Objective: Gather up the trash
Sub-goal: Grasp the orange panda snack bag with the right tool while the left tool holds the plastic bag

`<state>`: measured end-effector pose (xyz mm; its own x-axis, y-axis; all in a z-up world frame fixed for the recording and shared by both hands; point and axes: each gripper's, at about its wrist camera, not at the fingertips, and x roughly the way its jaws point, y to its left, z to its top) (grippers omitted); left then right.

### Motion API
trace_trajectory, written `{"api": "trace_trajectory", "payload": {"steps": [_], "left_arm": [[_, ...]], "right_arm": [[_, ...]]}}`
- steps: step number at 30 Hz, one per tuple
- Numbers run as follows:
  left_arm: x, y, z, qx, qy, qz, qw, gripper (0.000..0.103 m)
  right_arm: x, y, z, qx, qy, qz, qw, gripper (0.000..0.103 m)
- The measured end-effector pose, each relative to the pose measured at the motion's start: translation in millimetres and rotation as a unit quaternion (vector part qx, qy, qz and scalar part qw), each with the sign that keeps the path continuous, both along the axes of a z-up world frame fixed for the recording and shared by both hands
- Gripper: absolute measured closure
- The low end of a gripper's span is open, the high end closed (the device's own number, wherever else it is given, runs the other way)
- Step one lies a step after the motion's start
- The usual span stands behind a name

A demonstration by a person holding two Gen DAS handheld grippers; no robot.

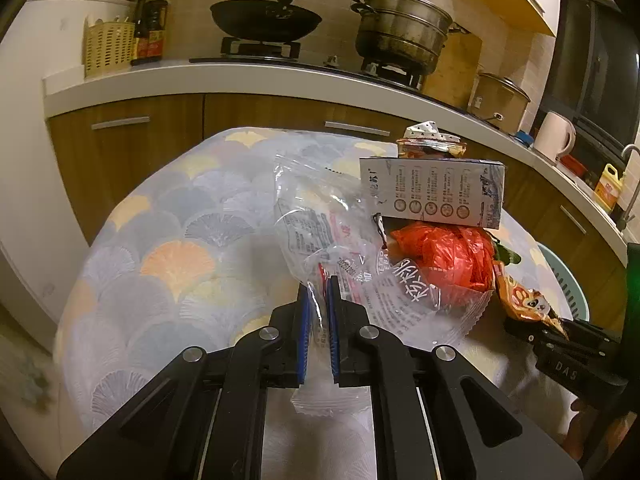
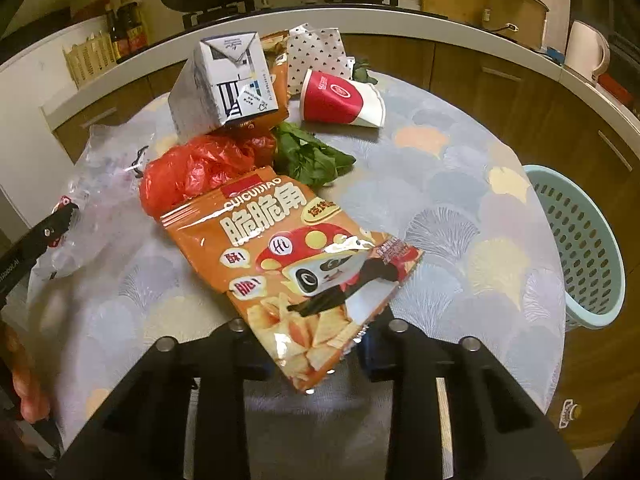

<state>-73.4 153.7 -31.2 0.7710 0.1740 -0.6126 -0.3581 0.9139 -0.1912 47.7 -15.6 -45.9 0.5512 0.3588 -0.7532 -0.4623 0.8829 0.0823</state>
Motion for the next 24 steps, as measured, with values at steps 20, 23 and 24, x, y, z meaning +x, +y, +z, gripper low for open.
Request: {"api": "trace_trajectory", "payload": {"steps": [20, 23, 24], "left_arm": [[2, -2, -1, 0.003, 0.001, -0.005, 1.0000, 0.096], [2, -2, -1, 0.003, 0.001, -0.005, 1.0000, 0.096], [2, -2, -1, 0.003, 0.001, -0.005, 1.0000, 0.096]], "right_arm": [[-4, -32, 12, 0.092, 0.003, 0.031, 0.995, 0.018], [7, -31, 12, 0.085, 0.006, 0.018, 0.996, 0.018], [11, -30, 12, 0.081, 0.005, 0.015, 0.997, 0.018]]}}
